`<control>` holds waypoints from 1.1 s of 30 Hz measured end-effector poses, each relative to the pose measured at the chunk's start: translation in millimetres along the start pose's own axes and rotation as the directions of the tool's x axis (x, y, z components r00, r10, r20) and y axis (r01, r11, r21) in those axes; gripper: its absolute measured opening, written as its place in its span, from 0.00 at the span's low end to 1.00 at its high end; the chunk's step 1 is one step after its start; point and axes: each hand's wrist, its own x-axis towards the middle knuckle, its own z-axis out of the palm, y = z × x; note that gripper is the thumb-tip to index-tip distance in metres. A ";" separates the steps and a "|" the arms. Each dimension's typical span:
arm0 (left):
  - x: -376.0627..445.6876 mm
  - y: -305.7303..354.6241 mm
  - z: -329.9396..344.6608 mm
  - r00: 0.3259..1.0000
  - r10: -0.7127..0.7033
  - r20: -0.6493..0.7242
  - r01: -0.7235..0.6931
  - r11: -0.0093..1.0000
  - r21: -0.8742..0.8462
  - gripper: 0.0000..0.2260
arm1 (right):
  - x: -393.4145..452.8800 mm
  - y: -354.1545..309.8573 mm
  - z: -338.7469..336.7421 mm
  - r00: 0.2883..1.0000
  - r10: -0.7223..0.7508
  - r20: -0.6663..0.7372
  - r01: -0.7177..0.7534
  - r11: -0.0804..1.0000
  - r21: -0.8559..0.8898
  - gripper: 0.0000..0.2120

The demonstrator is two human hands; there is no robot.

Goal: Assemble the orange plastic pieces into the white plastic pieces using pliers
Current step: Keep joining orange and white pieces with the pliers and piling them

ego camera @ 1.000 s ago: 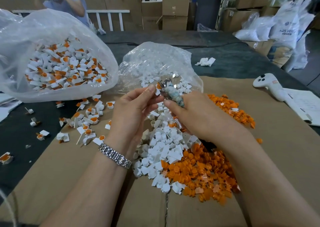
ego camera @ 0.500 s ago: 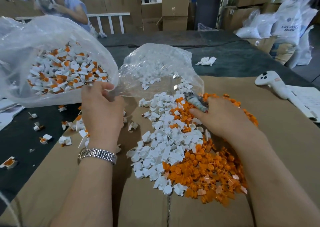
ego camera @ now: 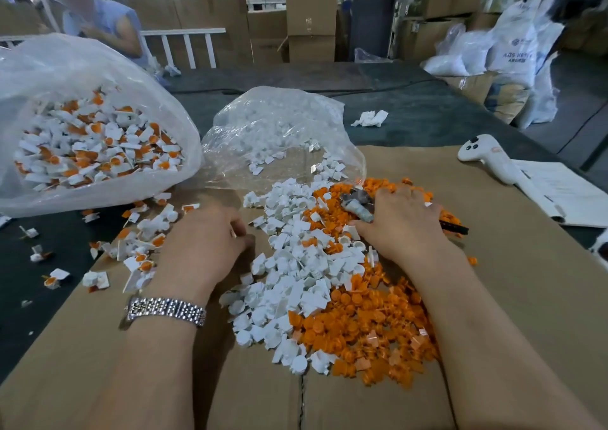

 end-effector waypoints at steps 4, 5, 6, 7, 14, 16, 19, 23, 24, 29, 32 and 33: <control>0.5 0.5 0.9 0.998 0.059 -0.029 -0.059 0.998 0.007 0.10 | -0.1 -2.2 -1.3 0.999 -0.007 -0.035 0.010 0.997 0.082 0.32; 0.7 0.9 0.8 0.998 0.063 -0.029 -0.063 0.998 0.014 0.09 | -0.2 -3.6 -3.9 0.996 -0.034 -0.084 0.045 0.991 0.127 0.29; 0.4 1.5 1.0 0.997 0.064 -0.033 -0.063 0.998 0.022 0.08 | -0.1 -5.6 -6.3 0.987 -0.088 -0.134 0.108 0.982 0.157 0.25; 0.0 2.0 1.6 0.997 0.066 -0.048 -0.065 0.997 0.028 0.07 | -0.1 -8.1 -8.4 0.973 -0.159 -0.166 0.188 0.967 0.173 0.20; 4.9 4.2 5.8 0.993 -0.045 -0.108 -0.016 0.862 -0.507 0.07 | -5.6 -21.5 -1.0 0.921 -0.377 -0.099 0.390 0.903 0.183 0.08; 3.2 8.0 5.6 0.997 -0.072 -0.030 0.030 0.712 -0.701 0.07 | -5.0 -21.8 -0.7 0.921 -0.374 -0.111 0.389 0.906 0.166 0.06; 0.6 12.1 4.7 0.997 -0.037 0.075 0.083 0.519 -0.851 0.05 | -3.7 -21.2 -2.6 0.919 -0.375 -0.120 0.391 0.904 0.174 0.06; -2.1 20.2 1.3 0.990 0.032 0.139 0.120 0.343 -0.932 0.08 | -4.3 -17.3 -10.7 0.911 -0.347 -0.224 0.405 0.856 0.320 0.08; -2.6 22.2 0.6 0.986 0.045 0.163 0.145 0.271 -0.952 0.09 | -5.3 -16.8 -12.8 0.909 -0.332 -0.251 0.408 0.833 0.373 0.08; -3.0 26.7 -4.1 0.960 0.108 0.258 0.260 -0.012 -0.965 0.10 | -13.3 -16.2 -20.7 0.919 -0.276 -0.280 0.390 0.542 0.745 0.02; -2.2 28.3 -2.7 0.945 0.142 0.294 0.310 -0.116 -0.943 0.09 | -19.3 -19.0 -24.3 0.905 -0.320 -0.282 0.398 0.395 0.828 0.03; -1.7 28.7 -1.6 0.941 0.157 0.301 0.322 -0.132 -0.937 0.10 | -21.1 -20.9 -24.8 0.898 -0.330 -0.292 0.407 0.370 0.835 0.03</control>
